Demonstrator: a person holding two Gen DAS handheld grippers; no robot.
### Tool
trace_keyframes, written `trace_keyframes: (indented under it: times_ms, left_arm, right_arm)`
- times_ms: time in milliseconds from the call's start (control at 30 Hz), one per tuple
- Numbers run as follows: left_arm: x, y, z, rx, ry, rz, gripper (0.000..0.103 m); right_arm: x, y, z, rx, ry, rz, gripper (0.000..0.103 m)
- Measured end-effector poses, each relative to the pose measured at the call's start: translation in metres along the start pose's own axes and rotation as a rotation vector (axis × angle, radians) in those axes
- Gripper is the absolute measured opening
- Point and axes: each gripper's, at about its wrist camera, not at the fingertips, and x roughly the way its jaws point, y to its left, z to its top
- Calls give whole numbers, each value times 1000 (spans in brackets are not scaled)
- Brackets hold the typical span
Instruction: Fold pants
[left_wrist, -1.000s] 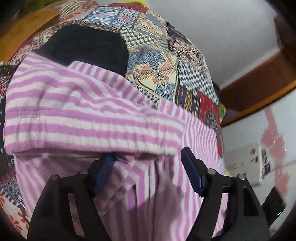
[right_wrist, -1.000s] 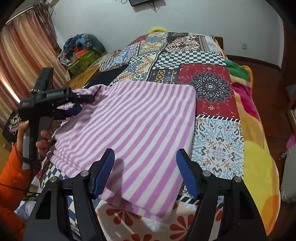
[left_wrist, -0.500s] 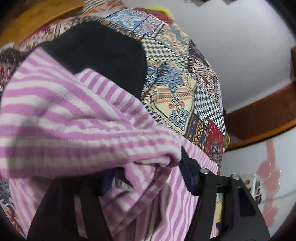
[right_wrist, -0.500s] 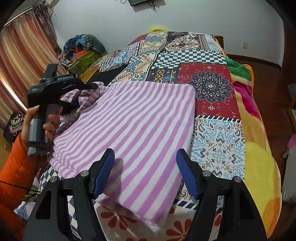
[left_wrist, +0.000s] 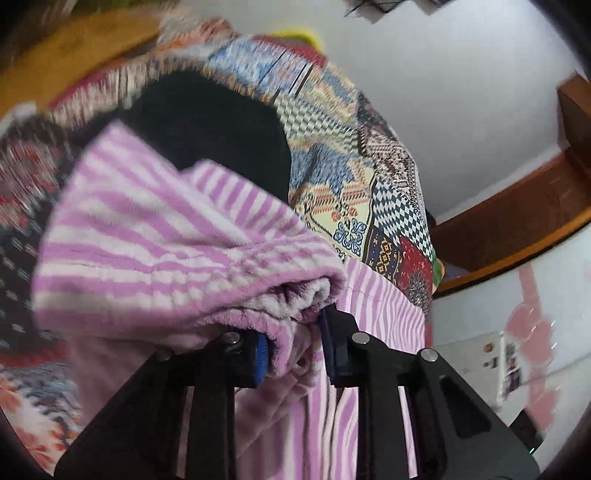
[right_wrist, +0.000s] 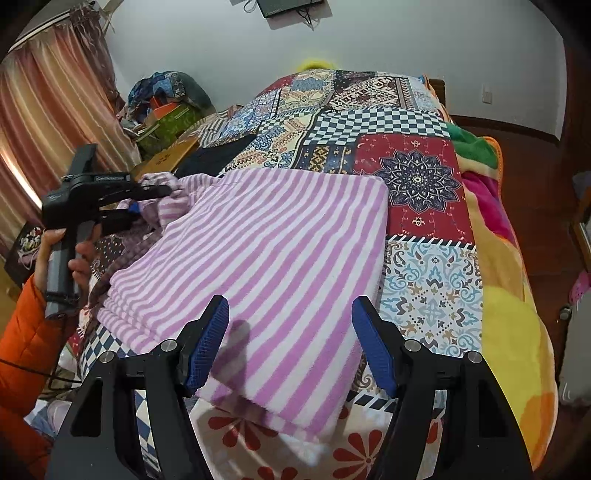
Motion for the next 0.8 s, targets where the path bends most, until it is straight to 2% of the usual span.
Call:
trace_keyframes:
  times_ms: [167,300,367,567,667,800]
  left_arm:
    - [-48,-31,1,189,-90,46,23]
    - [-82,-64,2,309,-140,6,23]
    - [-94,-82,1,354,-148,-43,23]
    - [-107,-140,-13,483,-127,-168,23]
    - [-100,-172,-24,549,-99,-225,23]
    - [-77,-212,-45,617,-22,-297,23]
  right_arm:
    - [0,4,-1,-16,-2,-15,66]
    - [11,4,-4,-16,24,-35,66]
    - [17,4,-6,-19,38,-36,66]
    - [23,-2,-6,8,56,9,66]
    - [23,-1,-8,12,50,12,66]
    - [16,0,-9,12,34,6,66]
